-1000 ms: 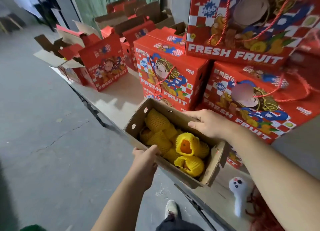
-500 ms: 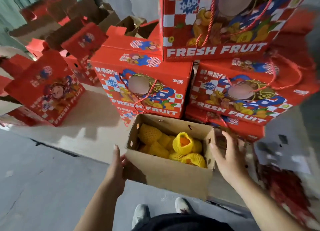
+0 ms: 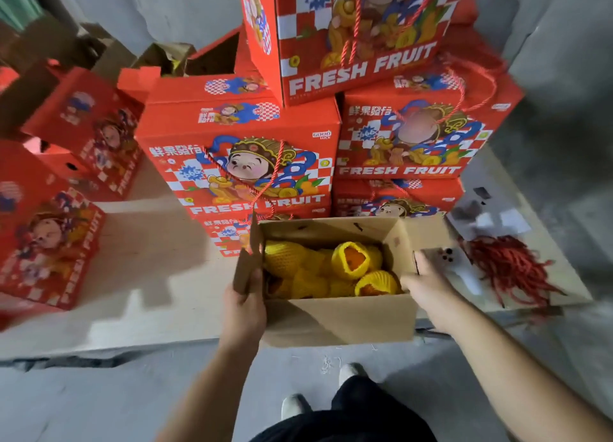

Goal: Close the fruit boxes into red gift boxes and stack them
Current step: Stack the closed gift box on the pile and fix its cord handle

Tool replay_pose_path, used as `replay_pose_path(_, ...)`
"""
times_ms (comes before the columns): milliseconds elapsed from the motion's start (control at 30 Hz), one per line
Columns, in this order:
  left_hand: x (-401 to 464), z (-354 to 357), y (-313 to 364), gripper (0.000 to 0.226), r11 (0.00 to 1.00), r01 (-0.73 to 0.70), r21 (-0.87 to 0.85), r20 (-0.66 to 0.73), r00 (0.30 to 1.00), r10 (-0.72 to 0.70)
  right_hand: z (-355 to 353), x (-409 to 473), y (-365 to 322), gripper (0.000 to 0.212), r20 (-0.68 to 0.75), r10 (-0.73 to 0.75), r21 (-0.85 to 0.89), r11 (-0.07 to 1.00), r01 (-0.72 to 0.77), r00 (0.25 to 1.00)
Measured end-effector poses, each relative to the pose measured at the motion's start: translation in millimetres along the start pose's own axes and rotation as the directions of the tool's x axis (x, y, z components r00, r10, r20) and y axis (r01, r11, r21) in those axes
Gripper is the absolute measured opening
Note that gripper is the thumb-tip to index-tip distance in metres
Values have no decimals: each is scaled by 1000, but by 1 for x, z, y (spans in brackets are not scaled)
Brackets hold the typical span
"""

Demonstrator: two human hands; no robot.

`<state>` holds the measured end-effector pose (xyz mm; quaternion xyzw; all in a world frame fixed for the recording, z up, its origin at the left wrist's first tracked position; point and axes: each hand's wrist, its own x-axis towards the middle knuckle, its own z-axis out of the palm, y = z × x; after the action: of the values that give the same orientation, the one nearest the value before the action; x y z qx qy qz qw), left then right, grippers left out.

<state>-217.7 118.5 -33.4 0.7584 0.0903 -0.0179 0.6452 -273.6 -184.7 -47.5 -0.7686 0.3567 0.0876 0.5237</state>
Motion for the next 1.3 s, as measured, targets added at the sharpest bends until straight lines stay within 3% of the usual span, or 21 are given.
replay_pose_path(133,-15,-6,-11,39,967,-73,245,100,994,50,-10,-15,21,70,-14,-48,-17,999,48,999)
replay_pose_path(233,-16,-9,-2,86,920,-180,348,324,944,62,-17,-20,14,46,-74,-29,167,985,41,997)
replay_pose_path(300,-9,-13,11,118,830,-264,492,469,883,2,-26,-23,1,21,-135,-51,124,990,68,990)
replay_pose_path(367,-3,-16,18,124,659,-376,652,543,838,-60,-38,-25,-5,33,-225,-164,54,982,180,961)
replay_pose_path(433,1,-11,23,107,595,-366,716,505,860,-79,-51,-26,-14,34,-296,-263,20,959,281,918)
replay_pose_path(533,10,8,28,70,591,-267,762,302,953,41,-70,-24,-29,38,-310,-337,-110,941,319,889)
replay_pose_path(633,23,21,23,38,563,-229,794,213,972,95,-69,-26,-45,54,49,-244,184,955,232,968)
replay_pose_path(667,24,24,20,33,548,-227,806,209,973,96,-63,-27,-50,61,151,-253,157,961,230,956)
replay_pose_path(733,24,26,16,33,520,-220,825,193,975,105,-44,-23,-43,52,187,-367,-154,905,396,911)
replay_pose_path(800,24,26,16,33,545,-208,812,158,978,136,-20,-19,-23,35,100,-536,-511,695,505,839)
replay_pose_path(867,28,27,18,33,611,-167,774,110,985,130,-1,-21,-9,32,24,-630,-603,610,514,776)
replay_pose_path(933,35,29,19,36,658,-114,744,79,993,83,5,-18,-3,35,-70,-646,-545,663,513,760)
replay_pose_path(1000,41,31,19,42,729,-49,683,35,999,35,5,-11,-5,52,-109,-552,-438,773,459,826)
replay_pose_path(1067,49,33,19,54,799,98,593,-28,994,-102,4,-5,-7,73,-40,-449,-345,845,409,893)
replay_pose_path(1100,53,34,17,62,784,152,602,-34,986,-166,5,-4,-8,78,3,-416,-313,863,396,909)
replay_pose_path(1200,64,33,15,81,713,222,665,-18,959,-282,5,7,-12,82,8,-363,-231,906,355,932)
replay_pose_path(1300,62,32,12,75,773,193,604,-23,974,-225,3,20,-22,67,-38,-182,-93,980,178,983)
